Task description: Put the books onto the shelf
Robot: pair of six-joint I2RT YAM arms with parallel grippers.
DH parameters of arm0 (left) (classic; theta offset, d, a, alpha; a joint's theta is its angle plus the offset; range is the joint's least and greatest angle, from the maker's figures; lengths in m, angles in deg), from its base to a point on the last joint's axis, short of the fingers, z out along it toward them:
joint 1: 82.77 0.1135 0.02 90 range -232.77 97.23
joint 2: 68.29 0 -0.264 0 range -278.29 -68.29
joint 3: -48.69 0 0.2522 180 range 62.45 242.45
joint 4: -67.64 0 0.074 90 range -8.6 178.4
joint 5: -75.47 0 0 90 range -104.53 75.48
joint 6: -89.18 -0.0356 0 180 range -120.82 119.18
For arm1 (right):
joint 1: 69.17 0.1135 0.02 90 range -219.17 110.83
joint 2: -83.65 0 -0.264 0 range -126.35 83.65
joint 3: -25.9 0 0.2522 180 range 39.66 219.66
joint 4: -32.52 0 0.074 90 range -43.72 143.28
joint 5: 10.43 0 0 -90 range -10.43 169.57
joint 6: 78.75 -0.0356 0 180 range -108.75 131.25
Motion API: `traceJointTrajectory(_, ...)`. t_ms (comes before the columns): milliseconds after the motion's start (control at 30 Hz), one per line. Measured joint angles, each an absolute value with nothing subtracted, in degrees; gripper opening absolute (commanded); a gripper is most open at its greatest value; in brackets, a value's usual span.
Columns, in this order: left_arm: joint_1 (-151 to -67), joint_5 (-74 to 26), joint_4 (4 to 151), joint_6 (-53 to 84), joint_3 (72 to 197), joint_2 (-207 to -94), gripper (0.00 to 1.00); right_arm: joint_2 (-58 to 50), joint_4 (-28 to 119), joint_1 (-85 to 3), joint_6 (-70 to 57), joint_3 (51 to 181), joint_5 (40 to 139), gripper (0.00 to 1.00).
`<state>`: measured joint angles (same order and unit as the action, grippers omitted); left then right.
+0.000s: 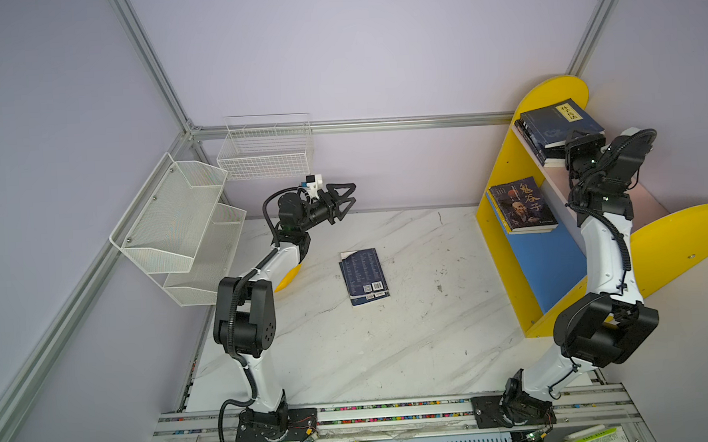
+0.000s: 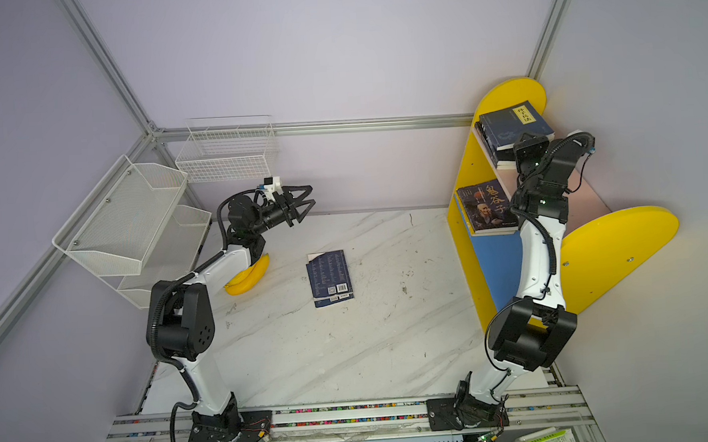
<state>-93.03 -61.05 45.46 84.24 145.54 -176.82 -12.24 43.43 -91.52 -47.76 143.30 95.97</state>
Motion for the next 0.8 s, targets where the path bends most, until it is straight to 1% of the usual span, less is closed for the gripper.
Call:
traceJointTrajectory(133,-93.4,-60.9,45.5,84.2,145.5,-176.8,0.68,-12.2,43.5,-91.5,-47.4,143.3,95.5,0.38)
traceJointTrajectory(200,-93.6,-60.7,45.5,84.2,145.5,-176.8,0.68,-12.2,43.5,-91.5,-47.3,143.3,95.2,0.44)
traceJointTrajectory(233,-93.7,-60.7,45.5,84.2,145.5,-176.8,0.68,-12.1,43.5,-91.5,-47.3,143.3,95.0,0.52)
traceJointTrajectory(267,-93.8,-60.7,45.5,84.2,145.5,-176.8,0.68,-11.9,43.6,-91.5,-46.9,143.4,94.7,0.53)
traceJointTrajectory(533,-94.7,-60.5,45.5,84.2,145.5,-177.1,0.68,-10.7,50.3,-91.5,-43.5,145.3,90.6,0.57)
traceJointTrajectory(633,-95.0,-60.4,45.5,84.3,145.5,-177.3,0.68,-10.6,52.8,-91.5,-42.2,146.2,89.3,0.55)
traceJointTrajectory(700,-95.2,-60.3,45.5,84.3,145.5,-177.4,0.68,-10.4,53.6,-91.5,-41.5,146.2,89.2,0.51)
traceJointTrajectory(767,-95.2,-60.3,45.5,84.3,145.5,-177.4,0.68,-10.2,54.3,-91.5,-40.9,146.2,89.2,0.43)
traceJointTrajectory(800,-95.3,-60.3,45.5,84.3,145.5,-177.4,0.68,-10.1,54.9,-91.5,-40.6,146.2,89.2,0.35)
